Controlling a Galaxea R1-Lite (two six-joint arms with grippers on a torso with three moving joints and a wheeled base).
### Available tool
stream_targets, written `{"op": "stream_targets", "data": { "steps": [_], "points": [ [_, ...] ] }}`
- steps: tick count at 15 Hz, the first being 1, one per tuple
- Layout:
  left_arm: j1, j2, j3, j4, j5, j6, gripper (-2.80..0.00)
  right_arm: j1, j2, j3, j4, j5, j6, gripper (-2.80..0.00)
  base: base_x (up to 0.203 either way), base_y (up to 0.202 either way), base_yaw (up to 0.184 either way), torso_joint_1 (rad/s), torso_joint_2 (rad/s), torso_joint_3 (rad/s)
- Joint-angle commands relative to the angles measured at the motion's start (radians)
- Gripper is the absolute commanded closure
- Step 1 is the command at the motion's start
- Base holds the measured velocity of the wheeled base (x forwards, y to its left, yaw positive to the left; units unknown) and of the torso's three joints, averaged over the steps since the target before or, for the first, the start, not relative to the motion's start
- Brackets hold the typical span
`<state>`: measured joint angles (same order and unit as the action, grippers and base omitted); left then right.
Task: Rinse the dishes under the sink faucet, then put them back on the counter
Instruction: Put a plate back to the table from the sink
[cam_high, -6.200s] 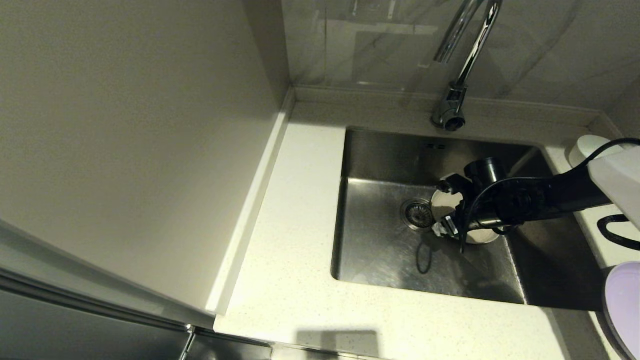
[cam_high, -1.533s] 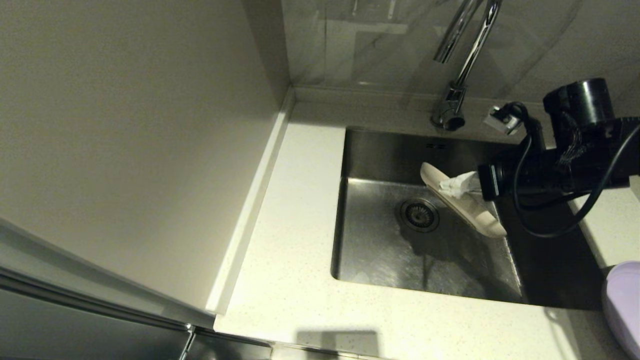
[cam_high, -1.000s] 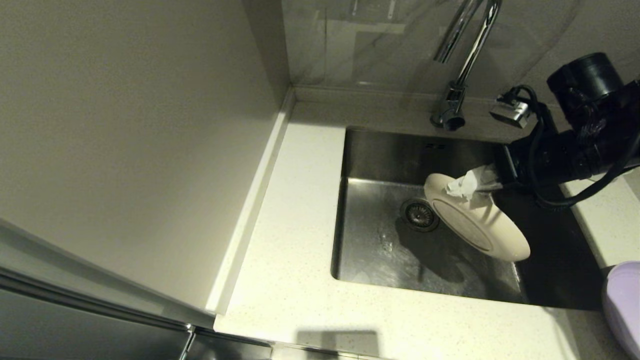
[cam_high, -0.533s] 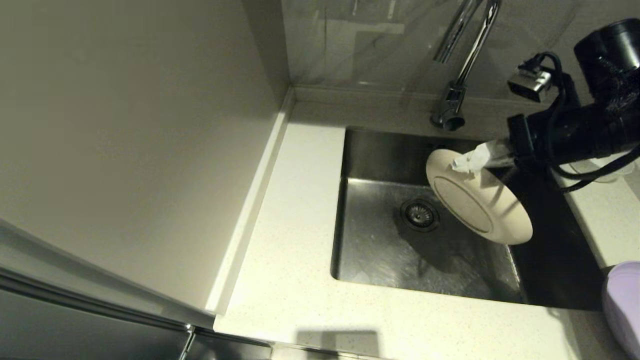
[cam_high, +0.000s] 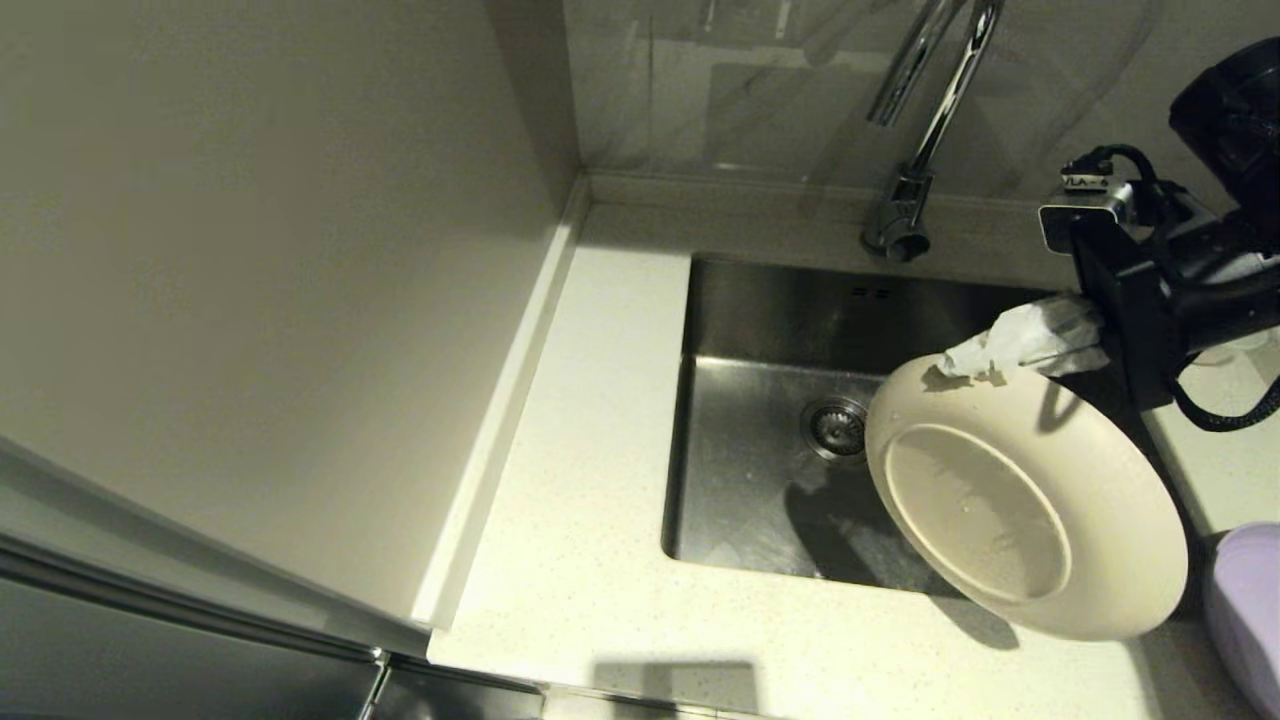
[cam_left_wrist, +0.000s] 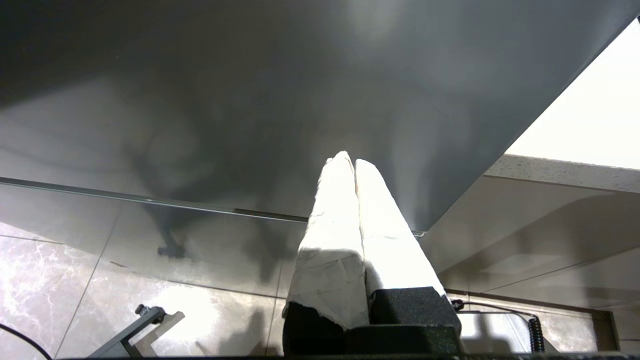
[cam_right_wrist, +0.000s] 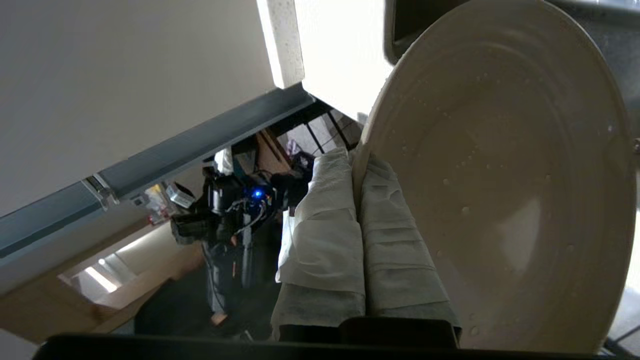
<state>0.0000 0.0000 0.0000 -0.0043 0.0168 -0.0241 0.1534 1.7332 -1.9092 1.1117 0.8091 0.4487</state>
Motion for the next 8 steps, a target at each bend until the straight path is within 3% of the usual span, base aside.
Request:
{"op": "stream_targets", "data": {
  "steps": [1, 5, 6, 8],
  "points": [
    [0.0, -0.002, 0.0, 0.0, 0.0, 0.0, 0.0, -0.001, -0.003, -0.03, 0.005, 0.005, 0.002, 0.0, 0.0, 0.0, 0.0, 0.0, 0.0, 0.0],
    [0.0, -0.002, 0.0, 0.0, 0.0, 0.0, 0.0, -0.002, -0.012, -0.035, -0.005, -0.003, -0.036, 0.0, 0.0, 0.0, 0.0, 0.0, 0.0, 0.0],
    [0.0, -0.002, 0.0, 0.0, 0.0, 0.0, 0.0, -0.003, -0.014, -0.044, -0.02, -0.022, -0.101, 0.0, 0.0, 0.0, 0.0, 0.0, 0.0, 0.0],
    [0.0, -0.002, 0.0, 0.0, 0.0, 0.0, 0.0, -0.003, -0.02, -0.047, -0.05, -0.19, -0.313, 0.0, 0.0, 0.0, 0.0, 0.0, 0.0, 0.0]
  ]
}}
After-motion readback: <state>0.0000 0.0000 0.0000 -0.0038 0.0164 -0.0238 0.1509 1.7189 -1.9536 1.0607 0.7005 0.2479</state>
